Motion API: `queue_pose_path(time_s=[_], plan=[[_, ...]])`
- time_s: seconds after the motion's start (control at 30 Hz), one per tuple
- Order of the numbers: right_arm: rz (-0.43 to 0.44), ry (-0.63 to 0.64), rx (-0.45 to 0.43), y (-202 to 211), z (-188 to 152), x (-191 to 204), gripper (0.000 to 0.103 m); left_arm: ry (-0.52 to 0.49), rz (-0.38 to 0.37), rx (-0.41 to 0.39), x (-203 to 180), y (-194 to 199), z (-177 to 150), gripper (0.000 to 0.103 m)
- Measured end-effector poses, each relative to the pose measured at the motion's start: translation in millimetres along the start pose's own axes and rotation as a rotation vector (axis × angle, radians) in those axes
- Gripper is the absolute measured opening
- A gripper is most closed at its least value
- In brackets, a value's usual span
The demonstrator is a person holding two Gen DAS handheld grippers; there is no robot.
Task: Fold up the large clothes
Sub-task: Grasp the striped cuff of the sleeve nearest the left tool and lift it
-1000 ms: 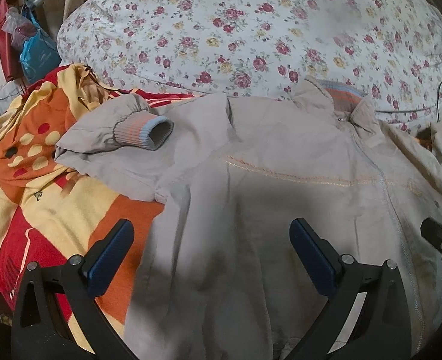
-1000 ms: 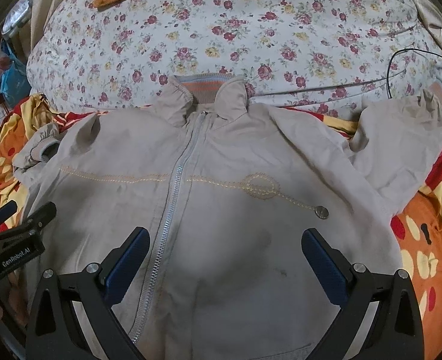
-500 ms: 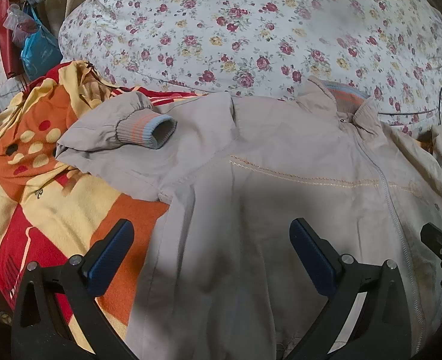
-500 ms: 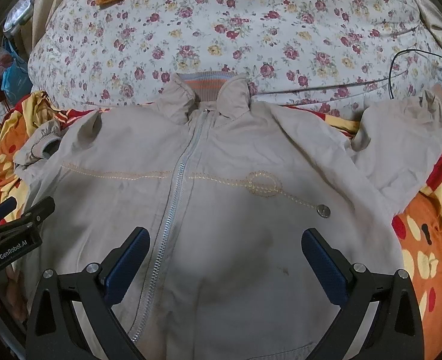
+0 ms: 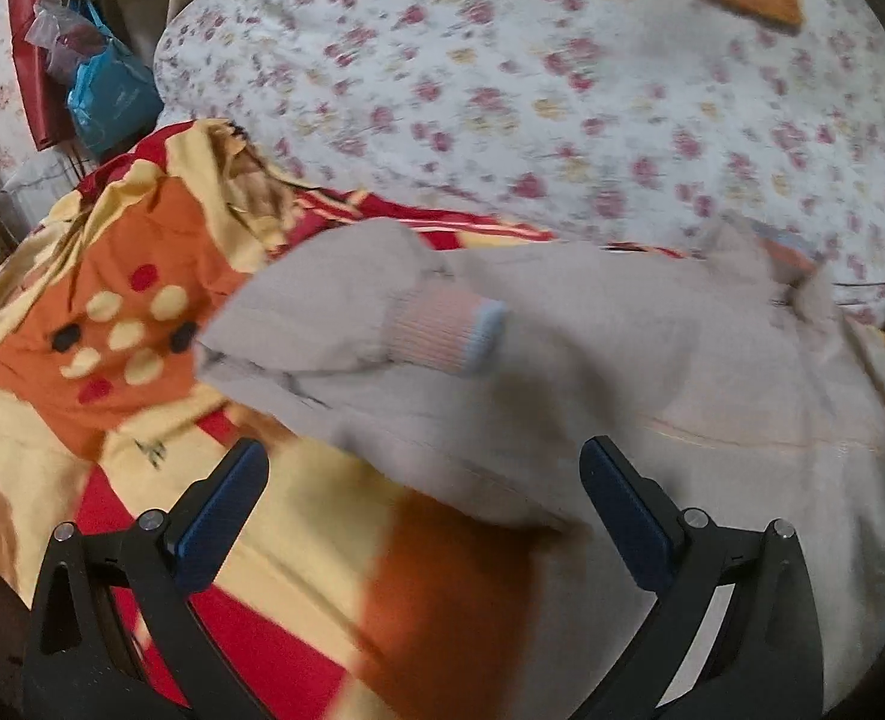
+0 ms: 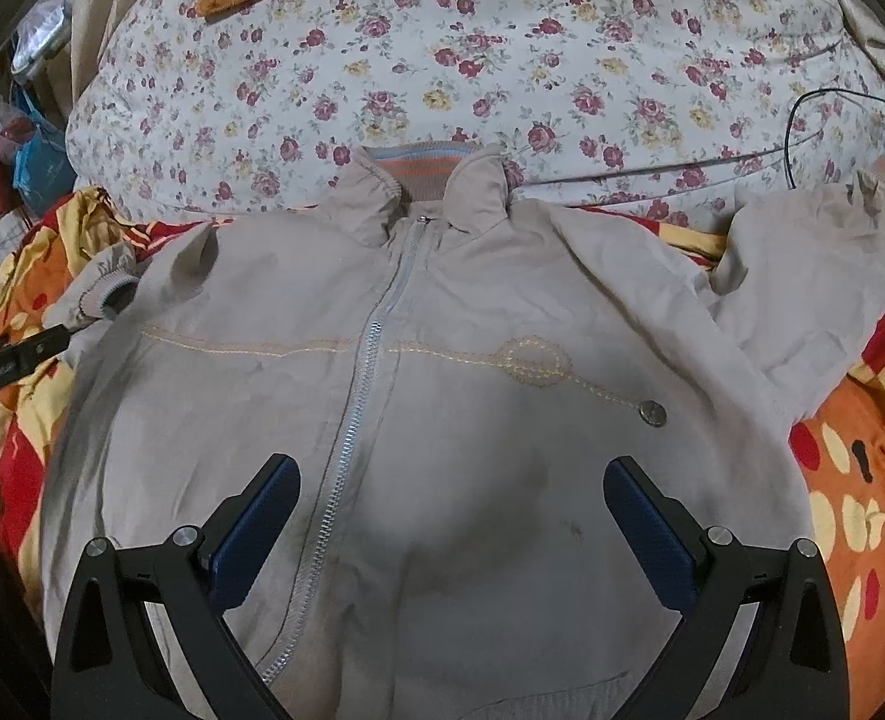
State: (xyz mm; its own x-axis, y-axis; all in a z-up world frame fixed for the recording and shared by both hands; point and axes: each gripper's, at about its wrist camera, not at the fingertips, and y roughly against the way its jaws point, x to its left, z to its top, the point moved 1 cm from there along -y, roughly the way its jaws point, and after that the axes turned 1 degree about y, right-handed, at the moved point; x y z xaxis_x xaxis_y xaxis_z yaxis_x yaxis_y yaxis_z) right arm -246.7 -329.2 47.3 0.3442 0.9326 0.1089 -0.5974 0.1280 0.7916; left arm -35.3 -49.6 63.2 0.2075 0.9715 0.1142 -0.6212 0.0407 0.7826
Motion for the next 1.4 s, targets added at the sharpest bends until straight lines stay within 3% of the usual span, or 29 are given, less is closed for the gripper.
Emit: queue_pose_path(time_s=[0.3,0.43,0.5,0.57,0.7,0.73,0.77,0.87,1.0,1.23,1.4], plan=[[0.019,-0.018,0.048,-12.6,-3.1,-1.8,0.102,-0.072,-0.033,0.031,0.6,-51.4,20.4,0.103],[0.029,-0.01,0.08,-21.2,-4.8,0.3,0.102,-0.043,-0.067,0.006,1.0,-60.6,33.3,0.103],[0.028,-0.001,0.084,-23.6,-5.0,1.8,0.102,-0.042,-0.048,0.021,0.7,-71.5,37.3,0.101],[0.026,0.005,0.085,-24.9,-5.1,2.4,0.102,-0.043,-0.038,0.054,1.1,-84.0,36.9,0.072],[0.029,-0.02,0.044,-19.1,-2.4,-2.3,0.102,-0.011,-0.078,0.071,6.8,-86.2,37.6,0.047],[0.031,-0.031,0.029,-16.9,-0.5,-3.9,0.102,-0.004,-0.076,0.06,8.0,-79.2,39.7,0.029],[0.032,-0.039,0.022,-15.1,0.8,-5.5,0.102,0.012,-0.084,0.054,9.9,-73.6,40.9,0.024],[0.044,-0.071,0.001,-8.2,3.6,-11.8,0.102,0.105,-0.197,0.051,13.6,-42.5,45.0,0.02],[0.034,-0.106,-0.043,9.3,11.2,-26.4,0.102,0.09,-0.326,0.02,-15.4,11.5,51.6,0.02],[-0.001,-0.183,-0.067,23.1,15.4,-57.3,0.102,0.036,-0.619,0.014,-119.9,85.5,57.9,0.02],[-0.055,-0.245,-0.096,28.0,13.5,-82.8,0.102,-0.025,-0.71,0.076,-203.8,90.9,39.4,0.021]])
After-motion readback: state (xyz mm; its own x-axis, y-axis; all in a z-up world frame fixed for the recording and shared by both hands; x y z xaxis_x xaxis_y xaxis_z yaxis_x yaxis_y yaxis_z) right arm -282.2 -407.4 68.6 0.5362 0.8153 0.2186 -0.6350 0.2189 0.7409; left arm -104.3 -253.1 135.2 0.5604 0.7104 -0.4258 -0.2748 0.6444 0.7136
